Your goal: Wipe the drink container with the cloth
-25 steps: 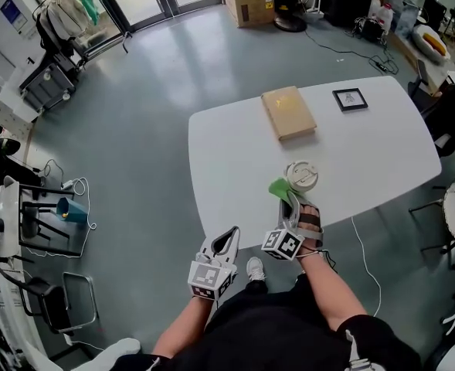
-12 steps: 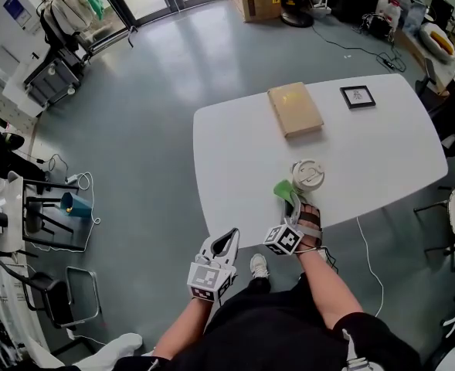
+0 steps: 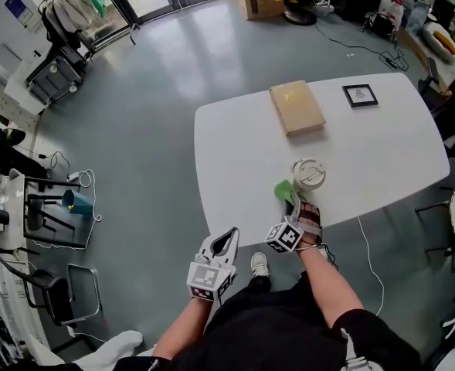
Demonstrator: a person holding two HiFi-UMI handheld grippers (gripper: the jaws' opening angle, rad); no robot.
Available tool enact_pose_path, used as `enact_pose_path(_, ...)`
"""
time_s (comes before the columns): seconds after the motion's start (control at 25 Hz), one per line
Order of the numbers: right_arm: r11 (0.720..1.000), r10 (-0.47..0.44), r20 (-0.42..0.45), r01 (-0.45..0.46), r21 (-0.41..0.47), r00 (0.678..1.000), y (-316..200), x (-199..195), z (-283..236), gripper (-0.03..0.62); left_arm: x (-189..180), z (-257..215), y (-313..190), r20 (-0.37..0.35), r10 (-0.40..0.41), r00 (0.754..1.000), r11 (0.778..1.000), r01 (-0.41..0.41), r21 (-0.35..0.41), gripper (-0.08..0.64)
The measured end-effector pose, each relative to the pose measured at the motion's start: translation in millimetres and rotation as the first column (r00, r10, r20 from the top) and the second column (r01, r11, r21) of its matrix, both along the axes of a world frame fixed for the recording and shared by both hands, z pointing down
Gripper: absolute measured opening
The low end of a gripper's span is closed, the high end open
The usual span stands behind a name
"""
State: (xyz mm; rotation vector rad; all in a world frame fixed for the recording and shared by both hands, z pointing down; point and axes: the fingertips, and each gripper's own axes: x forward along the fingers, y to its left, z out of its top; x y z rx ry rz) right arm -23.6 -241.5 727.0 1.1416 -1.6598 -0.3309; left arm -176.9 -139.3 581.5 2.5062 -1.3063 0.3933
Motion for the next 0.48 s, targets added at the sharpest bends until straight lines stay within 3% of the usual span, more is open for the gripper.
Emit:
enact_pose_path(0.24, 0.984, -0.153, -0.012, 0.154, 0.089, 0.988, 19.0, -4.1, -32.7, 0.104, 14.2, 0.7, -0.2, -0.002, 0.009, 1.0, 1.0, -0.009, 0.003, 0.008)
enact_pose_path(0.48, 0.926, -0.315, -0.044, 0.317, 0.205, 0.948, 40.0, -1.0, -85.2, 0.103, 29.0, -1.0, -2.6, -0.013, 0.044, 0.999, 0.999, -0.044, 0.012, 0.008)
